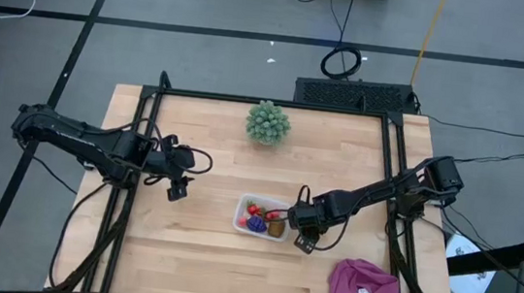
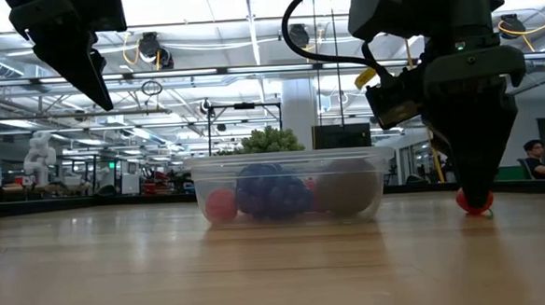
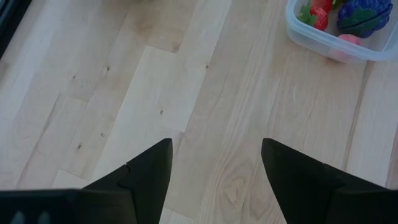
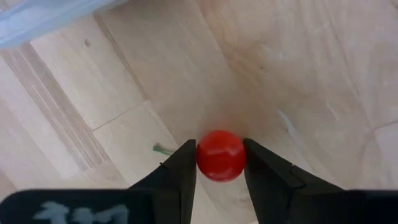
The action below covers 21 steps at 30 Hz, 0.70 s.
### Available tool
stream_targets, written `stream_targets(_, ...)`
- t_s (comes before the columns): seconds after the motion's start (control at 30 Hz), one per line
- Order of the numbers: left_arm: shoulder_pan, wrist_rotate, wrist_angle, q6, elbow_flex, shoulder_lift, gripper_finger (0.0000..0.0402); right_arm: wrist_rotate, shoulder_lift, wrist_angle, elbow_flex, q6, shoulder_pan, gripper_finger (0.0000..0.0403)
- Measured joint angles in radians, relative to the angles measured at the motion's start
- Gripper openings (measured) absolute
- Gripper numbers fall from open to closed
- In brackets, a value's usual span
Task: Pick and placing Produce into tupperware
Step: Put the red cherry into the bin
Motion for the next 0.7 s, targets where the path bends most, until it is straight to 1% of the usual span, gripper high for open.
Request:
stream_targets(0.43, 0.0, 0.0, 0.0, 0.0, 0.0, 0.0, 0.0253, 0.001, -0.003, -0.013, 0.0, -0.037, -0.015, 0.0111)
stream_targets(0.7, 0.0, 0.0, 0.0, 0.0, 0.0, 0.0, 0.0253, 0.002, -0.004, -0.159, 0.083, -0.078, -0.035, 0.0111)
